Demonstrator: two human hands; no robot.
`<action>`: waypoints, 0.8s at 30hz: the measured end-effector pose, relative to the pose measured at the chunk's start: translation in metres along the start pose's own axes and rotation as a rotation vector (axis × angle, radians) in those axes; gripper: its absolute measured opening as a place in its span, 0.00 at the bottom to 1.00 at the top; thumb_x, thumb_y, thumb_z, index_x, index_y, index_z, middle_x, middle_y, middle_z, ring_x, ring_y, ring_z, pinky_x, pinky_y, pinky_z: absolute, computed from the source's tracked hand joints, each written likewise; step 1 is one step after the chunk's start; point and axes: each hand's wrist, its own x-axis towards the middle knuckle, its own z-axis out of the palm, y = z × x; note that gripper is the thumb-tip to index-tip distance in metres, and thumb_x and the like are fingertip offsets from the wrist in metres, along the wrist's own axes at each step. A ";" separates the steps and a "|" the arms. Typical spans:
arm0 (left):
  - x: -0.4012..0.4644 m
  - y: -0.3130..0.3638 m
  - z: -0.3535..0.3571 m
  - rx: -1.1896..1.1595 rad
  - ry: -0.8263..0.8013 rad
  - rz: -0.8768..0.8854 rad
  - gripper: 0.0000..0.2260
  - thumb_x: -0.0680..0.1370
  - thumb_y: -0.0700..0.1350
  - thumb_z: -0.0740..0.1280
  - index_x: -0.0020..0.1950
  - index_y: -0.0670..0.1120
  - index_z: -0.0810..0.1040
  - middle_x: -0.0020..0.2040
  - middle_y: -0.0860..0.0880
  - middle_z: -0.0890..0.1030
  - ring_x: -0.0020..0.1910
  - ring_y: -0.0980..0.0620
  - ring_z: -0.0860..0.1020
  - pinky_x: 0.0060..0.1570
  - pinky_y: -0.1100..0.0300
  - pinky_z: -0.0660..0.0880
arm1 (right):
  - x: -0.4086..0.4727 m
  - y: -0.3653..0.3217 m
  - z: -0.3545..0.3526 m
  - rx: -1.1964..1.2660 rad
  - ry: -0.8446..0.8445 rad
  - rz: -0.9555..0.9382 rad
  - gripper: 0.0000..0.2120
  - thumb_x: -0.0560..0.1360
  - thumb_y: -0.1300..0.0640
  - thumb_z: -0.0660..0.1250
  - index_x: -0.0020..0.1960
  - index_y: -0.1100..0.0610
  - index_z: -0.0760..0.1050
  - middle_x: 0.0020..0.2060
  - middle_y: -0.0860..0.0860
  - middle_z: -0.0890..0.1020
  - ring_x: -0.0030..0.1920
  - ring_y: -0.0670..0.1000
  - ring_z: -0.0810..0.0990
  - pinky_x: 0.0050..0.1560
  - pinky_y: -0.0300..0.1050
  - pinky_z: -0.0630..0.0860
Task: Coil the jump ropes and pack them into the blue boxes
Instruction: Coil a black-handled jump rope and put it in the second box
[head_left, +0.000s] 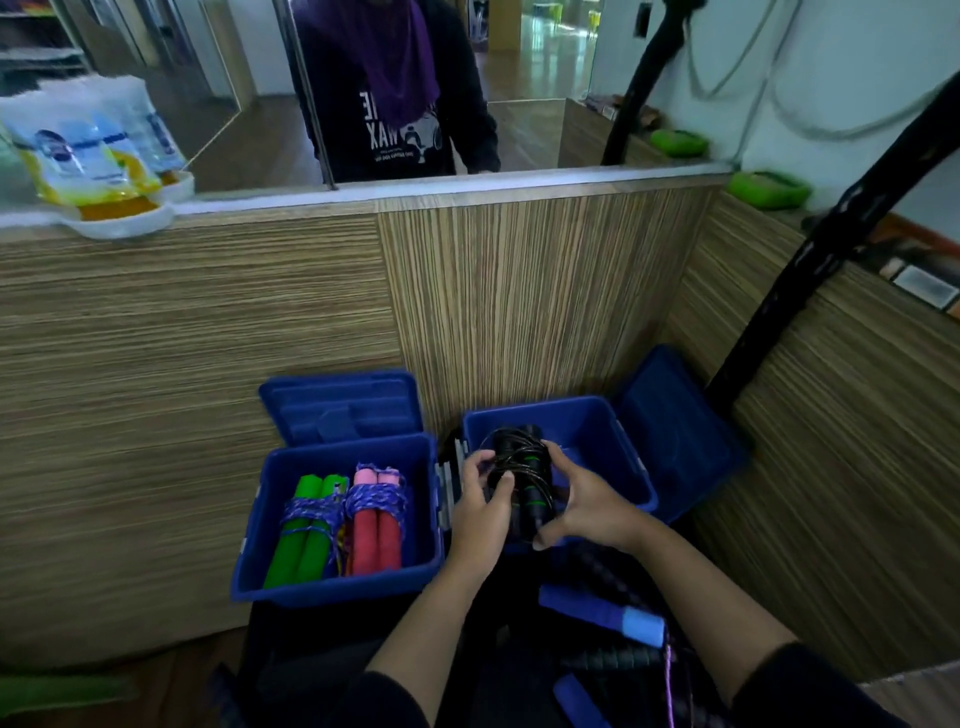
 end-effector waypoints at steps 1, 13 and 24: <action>0.007 -0.002 0.000 0.043 -0.028 0.008 0.15 0.80 0.46 0.64 0.56 0.66 0.67 0.59 0.53 0.78 0.57 0.51 0.77 0.59 0.52 0.74 | 0.006 0.002 -0.006 0.002 -0.018 0.006 0.48 0.58 0.69 0.78 0.63 0.33 0.60 0.55 0.38 0.76 0.55 0.38 0.76 0.52 0.31 0.74; 0.068 -0.052 -0.003 1.079 0.143 0.341 0.26 0.74 0.54 0.55 0.68 0.45 0.74 0.66 0.48 0.77 0.62 0.49 0.77 0.57 0.48 0.74 | 0.086 0.054 -0.019 -0.019 -0.192 0.140 0.48 0.60 0.71 0.75 0.67 0.39 0.58 0.61 0.39 0.73 0.59 0.48 0.76 0.59 0.42 0.75; 0.070 -0.067 0.000 1.111 0.159 0.381 0.25 0.76 0.51 0.54 0.68 0.42 0.74 0.72 0.47 0.70 0.68 0.50 0.73 0.68 0.48 0.65 | 0.114 0.072 0.002 -0.180 -0.282 0.216 0.59 0.64 0.65 0.77 0.76 0.51 0.36 0.71 0.48 0.61 0.68 0.48 0.65 0.57 0.30 0.69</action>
